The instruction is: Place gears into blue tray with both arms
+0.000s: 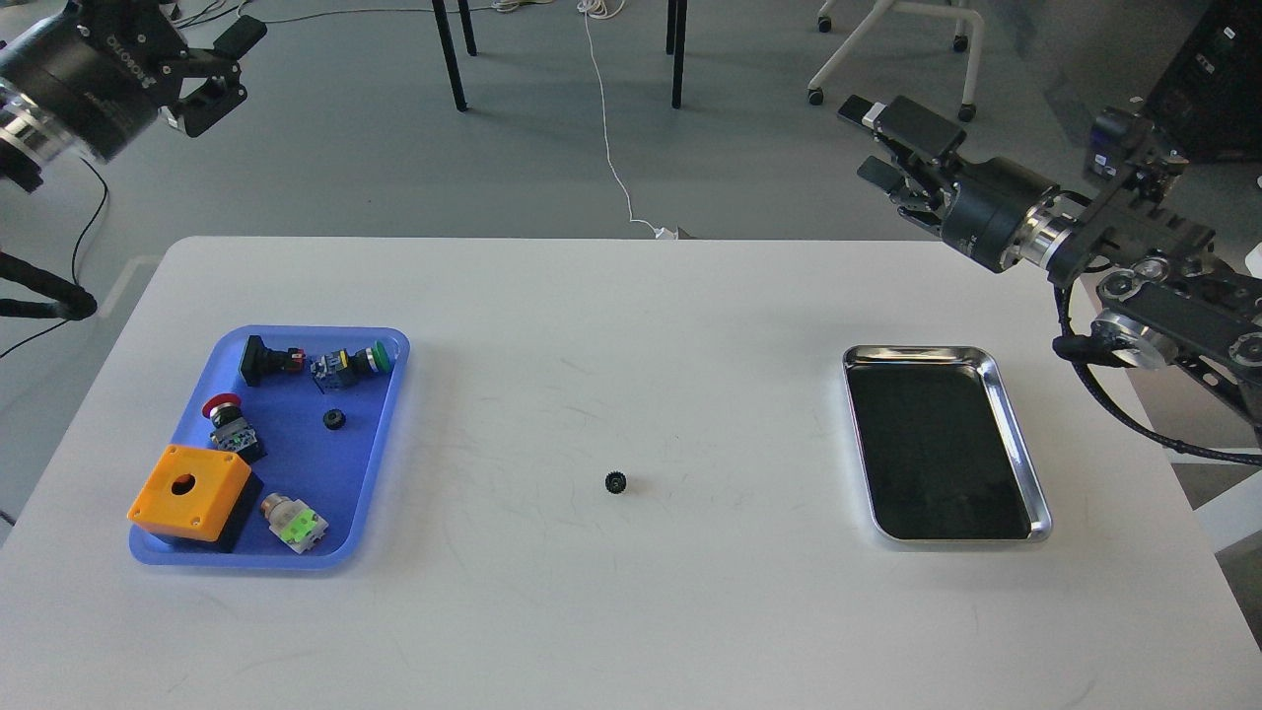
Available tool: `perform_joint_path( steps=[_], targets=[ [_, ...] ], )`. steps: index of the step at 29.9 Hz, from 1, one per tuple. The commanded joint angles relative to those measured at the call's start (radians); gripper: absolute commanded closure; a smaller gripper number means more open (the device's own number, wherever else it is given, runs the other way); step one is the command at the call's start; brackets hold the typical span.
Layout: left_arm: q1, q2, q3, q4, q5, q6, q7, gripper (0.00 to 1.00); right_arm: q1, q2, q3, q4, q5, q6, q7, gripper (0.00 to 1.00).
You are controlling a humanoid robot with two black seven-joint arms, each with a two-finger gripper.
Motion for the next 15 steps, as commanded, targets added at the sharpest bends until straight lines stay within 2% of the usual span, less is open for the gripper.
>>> perform_joint_path(
  steps=[1,15],
  targets=[
    [-0.017,-0.001,0.004,-0.025,0.026,0.010,0.018,0.02,-0.011,-0.011,0.016,-0.003,0.026,0.009,0.000,0.02],
    [-0.017,-0.001,0.004,-0.025,0.026,0.010,0.018,0.02,-0.011,-0.011,0.016,-0.003,0.026,0.009,0.000,0.02]
  ],
)
